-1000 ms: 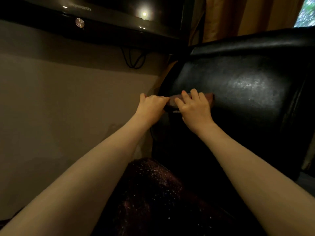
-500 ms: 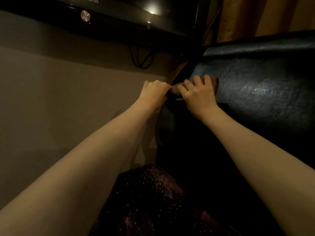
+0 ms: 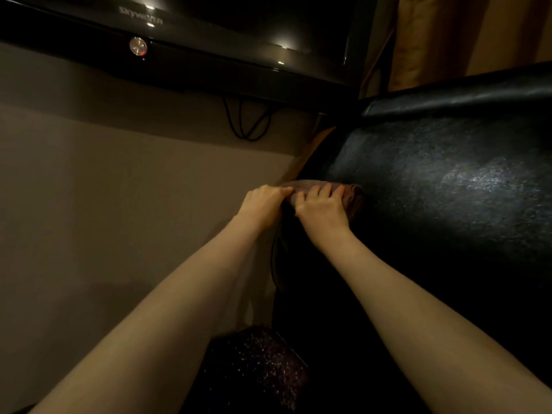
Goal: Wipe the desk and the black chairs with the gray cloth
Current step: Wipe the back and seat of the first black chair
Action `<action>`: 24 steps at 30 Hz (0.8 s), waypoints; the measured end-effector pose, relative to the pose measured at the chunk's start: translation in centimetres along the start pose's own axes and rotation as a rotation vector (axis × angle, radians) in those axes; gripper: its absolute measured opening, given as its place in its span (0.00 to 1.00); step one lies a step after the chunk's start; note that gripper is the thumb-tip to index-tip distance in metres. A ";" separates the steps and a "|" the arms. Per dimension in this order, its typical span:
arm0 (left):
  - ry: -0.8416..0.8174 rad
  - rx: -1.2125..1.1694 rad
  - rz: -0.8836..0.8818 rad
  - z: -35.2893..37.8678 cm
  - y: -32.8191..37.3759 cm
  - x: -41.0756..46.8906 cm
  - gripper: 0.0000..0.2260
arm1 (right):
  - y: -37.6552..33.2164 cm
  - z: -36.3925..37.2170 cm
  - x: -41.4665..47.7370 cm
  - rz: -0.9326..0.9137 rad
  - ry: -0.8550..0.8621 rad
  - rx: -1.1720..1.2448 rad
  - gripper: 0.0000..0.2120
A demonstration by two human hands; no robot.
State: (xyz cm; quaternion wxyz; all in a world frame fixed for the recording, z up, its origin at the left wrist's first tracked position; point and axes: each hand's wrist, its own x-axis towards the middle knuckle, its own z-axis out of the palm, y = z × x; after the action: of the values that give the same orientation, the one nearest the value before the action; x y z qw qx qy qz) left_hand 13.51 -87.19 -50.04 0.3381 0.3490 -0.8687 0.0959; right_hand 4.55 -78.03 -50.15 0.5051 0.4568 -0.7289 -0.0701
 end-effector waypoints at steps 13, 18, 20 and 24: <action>-0.062 -0.019 0.028 6.1 -1.7 -8.0 0.24 | -5.4 3.5 -6.4 -0.111 0.000 0.132 0.21; -0.127 -0.047 0.016 8.4 -1.2 -10.1 0.24 | -6.3 4.5 -8.5 -0.182 -0.046 0.100 0.21; -0.142 -0.068 0.011 9.1 -0.8 -10.6 0.25 | -6.3 5.1 -9.1 -0.197 -0.064 0.094 0.21; -0.201 -0.096 0.016 10.4 0.4 -11.6 0.24 | -6.0 6.2 -10.1 -0.220 -0.063 0.104 0.19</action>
State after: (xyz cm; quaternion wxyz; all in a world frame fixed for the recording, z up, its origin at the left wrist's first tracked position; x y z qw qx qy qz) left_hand 13.94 -84.76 -65.38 0.2649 0.3334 -0.9045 0.0212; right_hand 3.88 -76.22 -63.33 0.4468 0.5571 -0.6927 -0.1014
